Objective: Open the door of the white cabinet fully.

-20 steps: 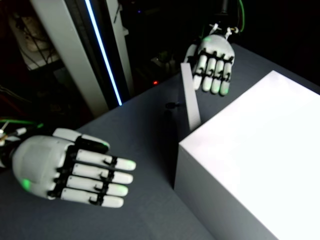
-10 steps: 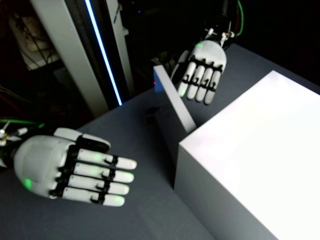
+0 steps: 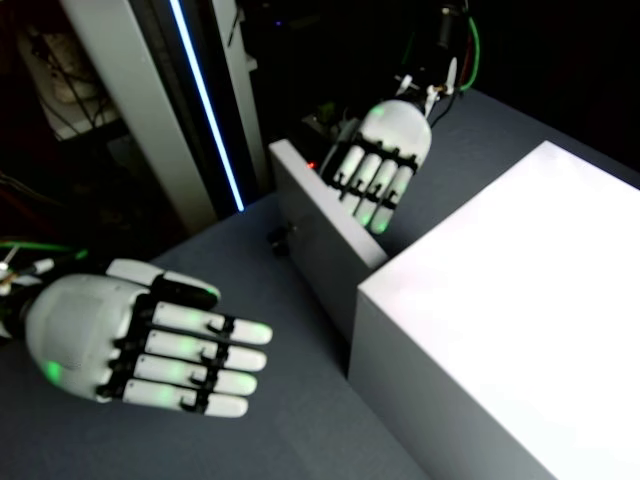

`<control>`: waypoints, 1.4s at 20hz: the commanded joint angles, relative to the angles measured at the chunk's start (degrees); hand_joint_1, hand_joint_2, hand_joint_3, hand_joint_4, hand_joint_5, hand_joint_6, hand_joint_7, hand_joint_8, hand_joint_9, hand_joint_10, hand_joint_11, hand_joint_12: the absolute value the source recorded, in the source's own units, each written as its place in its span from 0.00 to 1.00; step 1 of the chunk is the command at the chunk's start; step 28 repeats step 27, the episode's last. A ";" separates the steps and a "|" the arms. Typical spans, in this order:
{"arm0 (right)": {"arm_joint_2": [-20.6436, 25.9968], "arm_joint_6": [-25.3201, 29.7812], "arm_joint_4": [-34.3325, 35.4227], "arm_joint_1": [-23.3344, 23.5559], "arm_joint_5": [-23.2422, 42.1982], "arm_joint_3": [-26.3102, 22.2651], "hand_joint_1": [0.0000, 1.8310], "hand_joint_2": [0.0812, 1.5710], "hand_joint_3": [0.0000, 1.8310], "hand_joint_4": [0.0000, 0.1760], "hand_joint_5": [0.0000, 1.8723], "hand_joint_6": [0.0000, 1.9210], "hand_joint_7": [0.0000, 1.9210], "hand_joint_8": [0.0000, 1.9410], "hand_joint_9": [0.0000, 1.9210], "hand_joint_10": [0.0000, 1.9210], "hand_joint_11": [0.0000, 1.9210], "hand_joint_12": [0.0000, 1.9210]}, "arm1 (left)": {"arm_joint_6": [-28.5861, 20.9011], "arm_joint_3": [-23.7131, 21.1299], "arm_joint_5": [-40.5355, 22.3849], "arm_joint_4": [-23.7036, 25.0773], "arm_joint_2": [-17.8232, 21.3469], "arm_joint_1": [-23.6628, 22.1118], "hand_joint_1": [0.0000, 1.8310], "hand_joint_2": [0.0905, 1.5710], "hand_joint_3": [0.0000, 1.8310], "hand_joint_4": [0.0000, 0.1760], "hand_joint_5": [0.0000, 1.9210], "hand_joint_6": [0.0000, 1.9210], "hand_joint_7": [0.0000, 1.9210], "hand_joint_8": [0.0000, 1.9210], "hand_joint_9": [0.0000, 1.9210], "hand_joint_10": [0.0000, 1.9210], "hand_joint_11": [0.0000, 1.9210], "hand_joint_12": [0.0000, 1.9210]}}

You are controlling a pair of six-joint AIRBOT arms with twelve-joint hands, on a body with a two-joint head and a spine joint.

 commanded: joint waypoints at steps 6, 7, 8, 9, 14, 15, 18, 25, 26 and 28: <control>0.07 0.60 1.44 0.40 7.02 0.30 0.34 0.88 0.00 0.00 0.15 0.00 0.16 0.00 0.15 0.00 0.15 0.02 | -0.67 1.24 -6.13 0.84 -3.05 -2.45 0.25 0.82 0.00 0.00 0.00 0.00 0.00 0.00 0.00 0.00 0.03 0.04; 0.04 0.66 1.44 0.41 7.02 0.30 0.32 0.88 0.00 0.00 0.15 0.00 0.16 0.00 0.15 0.00 0.15 0.02 | -0.69 1.52 -6.12 0.83 -3.65 -2.76 0.24 0.82 0.00 0.00 0.01 0.00 0.00 0.00 0.00 0.00 0.04 0.04; 0.03 0.74 1.44 0.41 7.02 0.30 0.33 0.88 0.00 0.00 0.14 0.00 0.15 0.00 0.15 0.00 0.15 0.02 | -0.70 1.78 -6.03 0.84 -4.27 -3.07 0.28 0.80 0.00 0.00 0.01 0.00 0.00 0.00 0.00 0.00 0.04 0.04; 0.02 0.75 1.44 0.41 7.02 0.30 0.32 0.88 0.00 0.00 0.14 0.00 0.15 0.00 0.15 0.00 0.15 0.02 | -0.70 1.97 -5.89 1.03 -4.79 -3.46 0.30 0.80 0.00 0.00 0.01 0.00 0.00 0.00 0.00 0.00 0.04 0.04; 0.00 0.75 1.44 0.41 7.02 0.38 0.32 0.87 0.00 0.00 0.14 0.00 0.16 0.00 0.15 0.00 0.15 0.02 | -0.69 3.20 -5.51 1.06 -7.42 -4.67 0.25 0.82 0.00 0.00 0.01 0.00 0.00 0.00 0.00 0.00 0.03 0.03; -0.02 0.75 1.44 0.41 7.02 0.38 0.31 0.87 0.00 0.00 0.14 0.00 0.15 0.00 0.15 0.00 0.15 0.01 | -0.69 3.24 -5.44 1.04 -7.65 -4.69 0.22 0.83 0.01 0.00 0.01 0.00 0.00 0.00 0.00 0.00 0.04 0.03; -0.04 1.00 1.44 0.41 7.03 0.35 0.33 0.88 0.00 0.00 0.14 0.00 0.15 0.00 0.14 0.00 0.15 0.02 | -0.71 2.92 -6.08 0.07 -6.95 -4.02 0.35 0.79 0.00 0.00 0.03 0.00 0.03 0.00 0.04 0.00 0.08 0.04; 0.58 1.16 2.41 0.42 8.64 -0.20 0.37 0.87 0.00 0.00 0.15 0.00 0.17 0.00 0.16 0.00 0.16 0.02 | -0.74 -2.03 -12.63 -7.23 2.61 3.61 0.26 0.88 0.01 0.00 0.10 0.00 0.06 0.00 0.05 0.00 0.08 0.03; 0.67 1.16 3.03 0.42 9.26 -0.28 0.37 0.87 0.00 0.00 0.15 0.00 0.17 0.00 0.17 0.00 0.17 0.03 | -0.74 -2.57 -13.52 -8.12 4.09 4.48 0.17 0.91 0.02 0.00 0.09 0.00 0.06 0.00 0.06 0.00 0.09 0.03; 0.69 1.15 3.77 0.40 10.01 -0.35 0.37 0.88 0.00 0.00 0.15 0.00 0.16 0.00 0.16 0.00 0.16 0.02 | -0.74 -3.12 -14.64 -9.03 5.67 5.58 0.11 0.93 0.01 0.00 0.09 0.00 0.06 0.00 0.06 0.00 0.09 0.03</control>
